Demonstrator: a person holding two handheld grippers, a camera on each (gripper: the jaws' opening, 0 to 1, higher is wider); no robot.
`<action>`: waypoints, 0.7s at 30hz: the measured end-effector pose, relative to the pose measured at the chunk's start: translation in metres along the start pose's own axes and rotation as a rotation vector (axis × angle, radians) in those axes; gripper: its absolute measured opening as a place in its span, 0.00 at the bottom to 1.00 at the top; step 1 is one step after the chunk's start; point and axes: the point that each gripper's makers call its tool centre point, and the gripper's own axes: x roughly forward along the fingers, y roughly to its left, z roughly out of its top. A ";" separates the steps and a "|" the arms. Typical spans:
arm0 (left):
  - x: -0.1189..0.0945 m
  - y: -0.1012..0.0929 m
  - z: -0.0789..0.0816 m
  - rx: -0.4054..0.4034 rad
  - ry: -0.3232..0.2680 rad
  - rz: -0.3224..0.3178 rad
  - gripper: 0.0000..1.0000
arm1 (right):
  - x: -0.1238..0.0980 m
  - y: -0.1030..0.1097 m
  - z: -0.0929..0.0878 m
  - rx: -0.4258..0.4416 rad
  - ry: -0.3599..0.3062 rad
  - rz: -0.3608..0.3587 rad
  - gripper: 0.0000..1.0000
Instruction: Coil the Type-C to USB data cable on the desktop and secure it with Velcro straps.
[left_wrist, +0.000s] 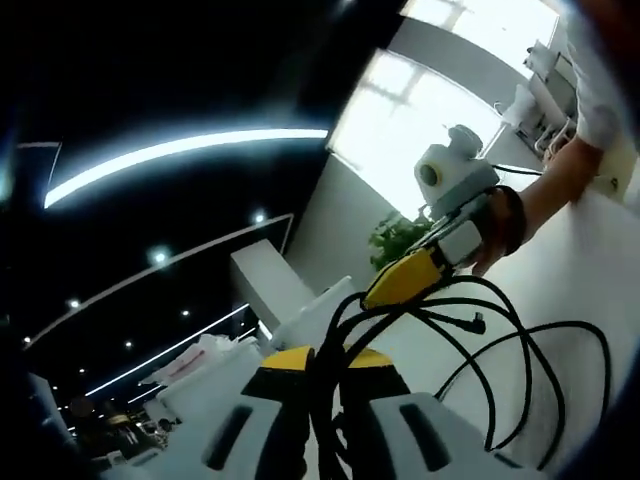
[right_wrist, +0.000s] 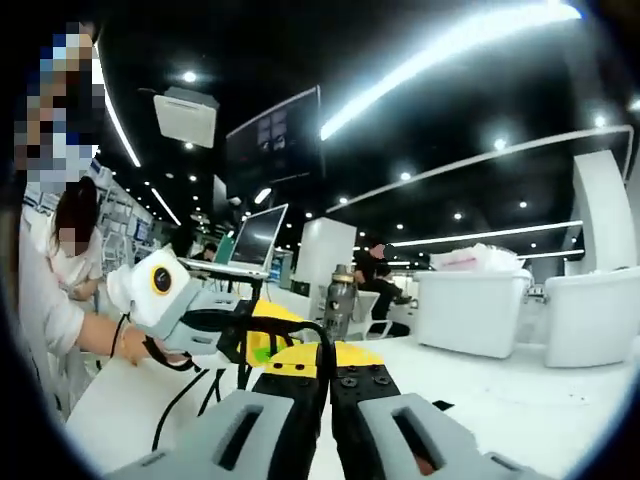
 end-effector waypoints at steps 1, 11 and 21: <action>0.000 0.000 0.000 0.002 0.002 -0.002 0.11 | 0.001 0.008 0.000 -0.007 0.005 0.037 0.02; -0.004 0.017 -0.008 0.040 0.066 0.046 0.07 | -0.007 -0.014 0.003 0.032 0.005 -0.049 0.18; -0.014 0.043 0.005 0.016 0.021 0.138 0.07 | -0.024 -0.044 -0.123 0.136 0.443 -0.110 0.19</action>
